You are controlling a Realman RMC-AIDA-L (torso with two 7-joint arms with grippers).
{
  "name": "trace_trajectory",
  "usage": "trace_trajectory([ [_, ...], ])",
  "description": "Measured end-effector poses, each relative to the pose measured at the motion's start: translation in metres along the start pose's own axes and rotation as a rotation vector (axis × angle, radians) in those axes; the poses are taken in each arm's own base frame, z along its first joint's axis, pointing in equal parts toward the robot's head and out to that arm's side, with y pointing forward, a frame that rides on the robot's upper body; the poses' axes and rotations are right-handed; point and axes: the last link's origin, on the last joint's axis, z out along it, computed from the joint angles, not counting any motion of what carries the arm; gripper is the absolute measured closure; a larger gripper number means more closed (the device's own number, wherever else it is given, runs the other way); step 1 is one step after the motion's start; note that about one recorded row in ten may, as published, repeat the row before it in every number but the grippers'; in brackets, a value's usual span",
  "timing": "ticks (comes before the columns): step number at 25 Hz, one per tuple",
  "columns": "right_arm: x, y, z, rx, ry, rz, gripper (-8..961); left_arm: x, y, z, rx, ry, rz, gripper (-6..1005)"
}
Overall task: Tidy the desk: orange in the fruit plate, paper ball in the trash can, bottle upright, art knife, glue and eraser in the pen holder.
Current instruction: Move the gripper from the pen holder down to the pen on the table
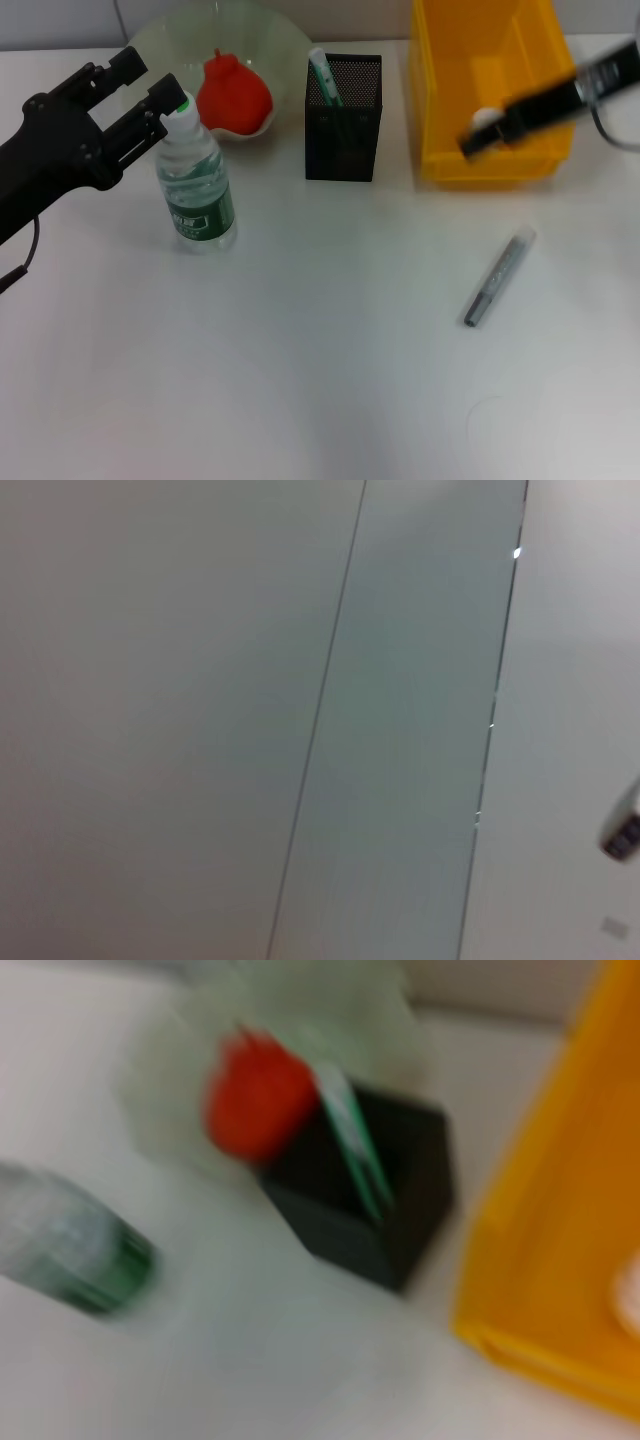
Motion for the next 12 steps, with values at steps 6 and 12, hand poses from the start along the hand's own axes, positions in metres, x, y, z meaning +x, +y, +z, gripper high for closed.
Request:
trace_trajectory([
  [6, 0.018, -0.012, 0.024, 0.097, 0.144, 0.05, 344, -0.001, -0.003, 0.004, 0.004, -0.006, -0.001, 406],
  [12, 0.027, -0.027, 0.052, 0.107, 0.187, 0.103, 342, -0.002, -0.004, 0.003, 0.008, -0.007, 0.006, 406],
])
